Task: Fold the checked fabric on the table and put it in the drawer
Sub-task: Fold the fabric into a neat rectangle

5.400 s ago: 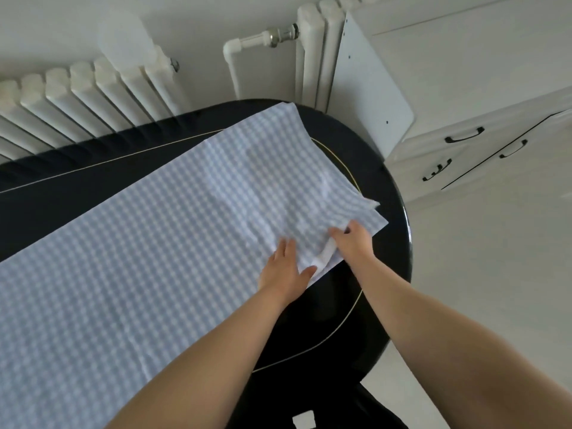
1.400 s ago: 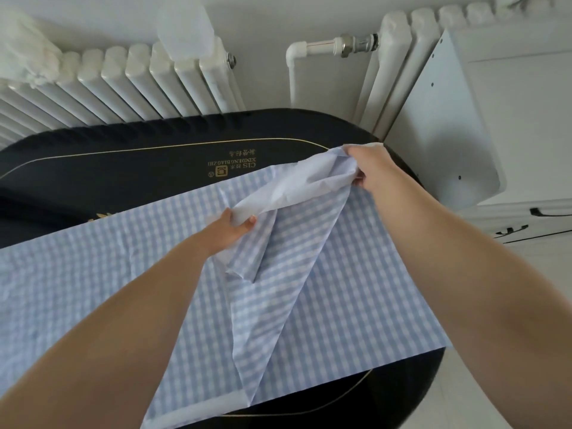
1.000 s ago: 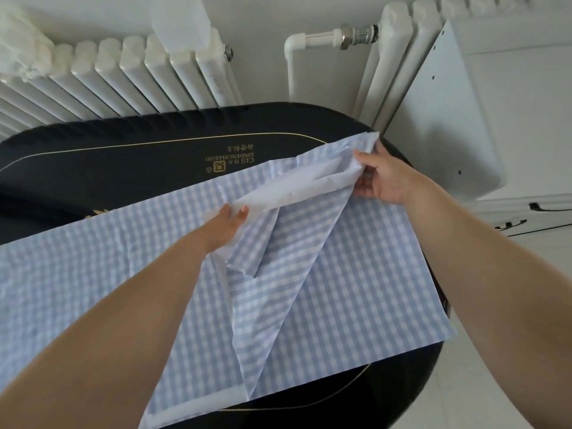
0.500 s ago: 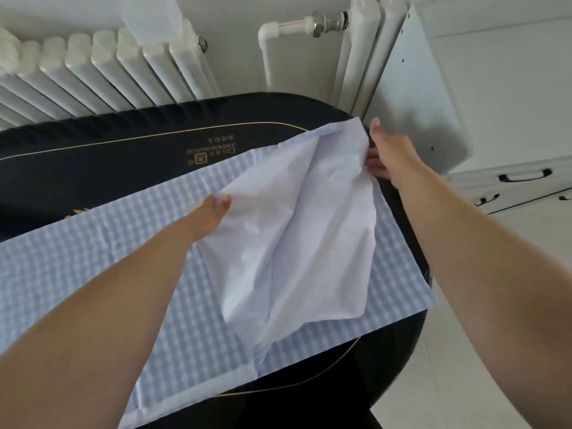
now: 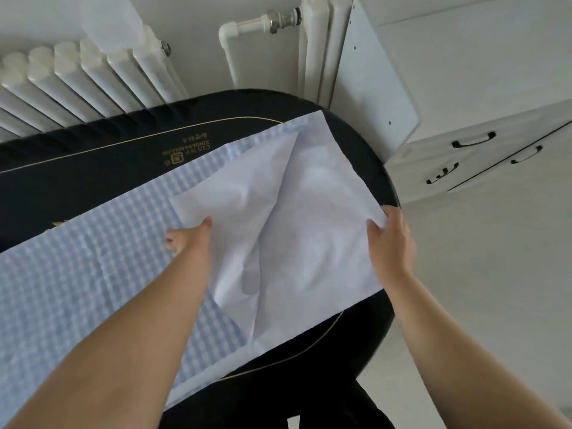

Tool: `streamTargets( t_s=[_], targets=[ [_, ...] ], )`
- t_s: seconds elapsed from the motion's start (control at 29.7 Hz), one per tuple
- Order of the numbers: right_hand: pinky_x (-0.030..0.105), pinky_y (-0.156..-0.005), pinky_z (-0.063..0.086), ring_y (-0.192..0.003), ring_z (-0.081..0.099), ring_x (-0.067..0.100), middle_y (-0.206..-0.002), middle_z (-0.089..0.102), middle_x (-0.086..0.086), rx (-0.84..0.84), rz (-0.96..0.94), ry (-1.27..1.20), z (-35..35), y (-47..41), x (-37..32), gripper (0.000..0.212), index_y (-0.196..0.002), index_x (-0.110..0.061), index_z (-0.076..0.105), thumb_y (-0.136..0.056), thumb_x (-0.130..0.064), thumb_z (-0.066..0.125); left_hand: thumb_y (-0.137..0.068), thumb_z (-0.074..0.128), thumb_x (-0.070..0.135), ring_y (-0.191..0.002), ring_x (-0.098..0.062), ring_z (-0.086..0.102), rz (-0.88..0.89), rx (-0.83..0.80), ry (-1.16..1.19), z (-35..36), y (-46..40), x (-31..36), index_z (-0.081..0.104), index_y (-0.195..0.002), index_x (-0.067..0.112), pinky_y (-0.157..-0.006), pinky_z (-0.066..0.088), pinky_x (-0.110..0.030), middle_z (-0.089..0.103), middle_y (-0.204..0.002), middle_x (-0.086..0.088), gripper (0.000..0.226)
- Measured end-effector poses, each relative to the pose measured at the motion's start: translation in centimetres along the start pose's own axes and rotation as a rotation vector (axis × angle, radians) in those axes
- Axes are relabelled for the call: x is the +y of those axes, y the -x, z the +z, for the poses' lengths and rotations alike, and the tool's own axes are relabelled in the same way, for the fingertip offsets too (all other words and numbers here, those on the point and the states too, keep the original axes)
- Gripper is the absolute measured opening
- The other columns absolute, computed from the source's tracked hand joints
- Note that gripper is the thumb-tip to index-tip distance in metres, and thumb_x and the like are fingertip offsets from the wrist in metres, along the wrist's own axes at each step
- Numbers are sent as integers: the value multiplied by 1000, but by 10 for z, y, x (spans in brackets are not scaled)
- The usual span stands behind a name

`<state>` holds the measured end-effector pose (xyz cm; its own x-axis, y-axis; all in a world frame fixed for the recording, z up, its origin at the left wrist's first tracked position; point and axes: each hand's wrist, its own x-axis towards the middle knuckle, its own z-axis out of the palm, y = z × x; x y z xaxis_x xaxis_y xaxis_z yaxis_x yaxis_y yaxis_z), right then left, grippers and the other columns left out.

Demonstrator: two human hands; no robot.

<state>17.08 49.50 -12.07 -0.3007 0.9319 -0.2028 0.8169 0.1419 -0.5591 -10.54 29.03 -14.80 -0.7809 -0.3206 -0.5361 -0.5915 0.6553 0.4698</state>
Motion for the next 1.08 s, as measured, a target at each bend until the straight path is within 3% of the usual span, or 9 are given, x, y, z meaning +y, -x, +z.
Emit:
streamTargets(
  t_s=[0.17,0.27,0.34,0.4,0.47,0.54,0.64,0.84,1.08],
  targets=[
    [42,-110,24,-135,25,31,-148,27,9,-82,-34,427,0,-4,20,61,-143,-21,26,-89,-16,54,-84,69,36,-84,-23,60,14,-282,306,-5,43,-9,59,-111,12,-71,47,-25,60,-106,-8,37],
    [39,-105,33,-128,40,25,-139,43,0,-167,-196,232,6,-3,14,42,-131,-22,46,-90,-26,56,-91,57,25,-61,-18,53,322,-411,152,-4,95,-5,58,-74,14,-49,42,-23,59,-80,-10,21],
    [32,-86,46,-104,57,16,-117,60,-9,-292,-7,-37,6,-6,2,32,-120,-26,57,-91,-39,53,-86,58,22,-61,-12,49,654,-475,3,4,142,-12,53,-57,13,-50,37,-23,52,-64,-5,30],
    [21,-60,42,-72,60,7,-83,67,-13,-312,350,-403,-3,-14,-9,34,-96,-22,66,-91,-50,48,-80,60,22,-73,-8,58,933,-706,-44,20,184,-25,70,-73,9,-65,45,-23,62,-79,-6,17],
    [18,-51,41,-57,59,4,-59,64,-14,-331,535,-524,-19,-29,-5,55,-73,-23,66,-91,-65,35,-88,61,31,-113,-14,53,1052,-963,-263,38,208,-40,71,-107,14,-97,41,-28,58,-125,-6,27],
    [25,-78,52,-84,69,15,-86,75,-1,-450,580,-517,-28,-46,5,78,-91,-17,73,-84,-78,22,-92,56,42,-131,-10,37,976,-1160,-488,52,210,-50,61,-127,25,-107,25,-24,42,-144,2,39],
    [40,-104,38,-125,50,32,-135,54,13,-556,454,-227,-27,-58,4,88,-134,-7,50,-81,-76,41,-94,55,31,-128,-18,46,1034,-946,-442,56,186,-48,62,-124,16,-105,26,-20,54,-135,-4,34],
    [31,-68,40,-72,55,25,-84,60,9,-566,352,192,-13,-58,13,50,-124,-1,51,-90,-38,52,-95,48,37,-141,-24,26,966,-373,-579,47,101,-29,43,-141,20,-113,26,-40,34,-153,-4,49],
    [30,-62,41,-67,53,20,-81,54,4,-575,354,218,-9,-37,44,33,-110,-6,49,-87,-29,56,-94,33,59,-146,-24,-15,837,-383,-931,45,69,-26,-7,-150,35,-116,4,-53,-19,-159,6,73]
  ],
)
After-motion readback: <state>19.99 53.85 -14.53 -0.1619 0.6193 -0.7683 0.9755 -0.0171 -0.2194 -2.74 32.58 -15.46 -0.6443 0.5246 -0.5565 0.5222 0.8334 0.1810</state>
